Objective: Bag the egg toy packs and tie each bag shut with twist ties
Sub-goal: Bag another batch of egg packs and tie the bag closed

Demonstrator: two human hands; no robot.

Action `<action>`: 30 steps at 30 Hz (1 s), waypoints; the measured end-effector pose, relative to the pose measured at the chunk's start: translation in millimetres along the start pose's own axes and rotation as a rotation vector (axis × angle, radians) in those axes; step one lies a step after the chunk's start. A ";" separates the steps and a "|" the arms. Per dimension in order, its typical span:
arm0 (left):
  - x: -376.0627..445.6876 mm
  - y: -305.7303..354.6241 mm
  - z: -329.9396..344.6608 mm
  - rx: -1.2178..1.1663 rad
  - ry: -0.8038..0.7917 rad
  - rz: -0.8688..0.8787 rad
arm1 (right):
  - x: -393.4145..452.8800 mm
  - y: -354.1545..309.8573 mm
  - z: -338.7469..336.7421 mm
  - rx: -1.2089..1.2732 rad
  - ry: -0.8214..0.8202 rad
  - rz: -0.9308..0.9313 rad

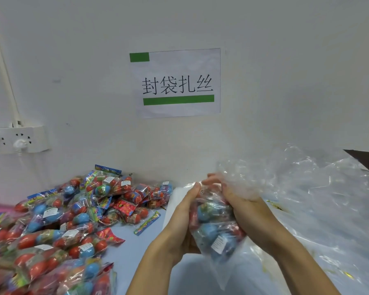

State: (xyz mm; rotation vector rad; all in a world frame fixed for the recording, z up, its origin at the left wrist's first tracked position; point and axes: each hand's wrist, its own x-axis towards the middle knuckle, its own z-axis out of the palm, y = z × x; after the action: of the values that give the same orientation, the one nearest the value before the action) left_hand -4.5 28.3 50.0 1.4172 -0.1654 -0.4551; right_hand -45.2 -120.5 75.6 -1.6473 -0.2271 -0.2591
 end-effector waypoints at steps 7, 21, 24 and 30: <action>5.9 -7.3 -3.1 -0.021 -0.095 -0.032 | 1.6 -2.1 -2.6 0.109 0.002 0.083; 5.8 -17.3 21.1 0.507 -0.066 0.707 | 17.8 18.1 -7.8 0.572 0.627 0.258; 6.7 -10.7 19.1 0.465 0.102 0.840 | 17.7 12.7 -7.0 0.479 0.468 0.199; 8.2 -4.6 15.6 0.127 0.253 0.673 | 6.9 4.4 -3.1 0.031 0.156 0.099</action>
State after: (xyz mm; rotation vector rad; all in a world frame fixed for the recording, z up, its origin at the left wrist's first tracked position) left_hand -3.9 10.4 46.7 1.4317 -0.4520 0.2915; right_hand -37.4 -124.0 73.8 -1.5939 -0.0313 -0.3063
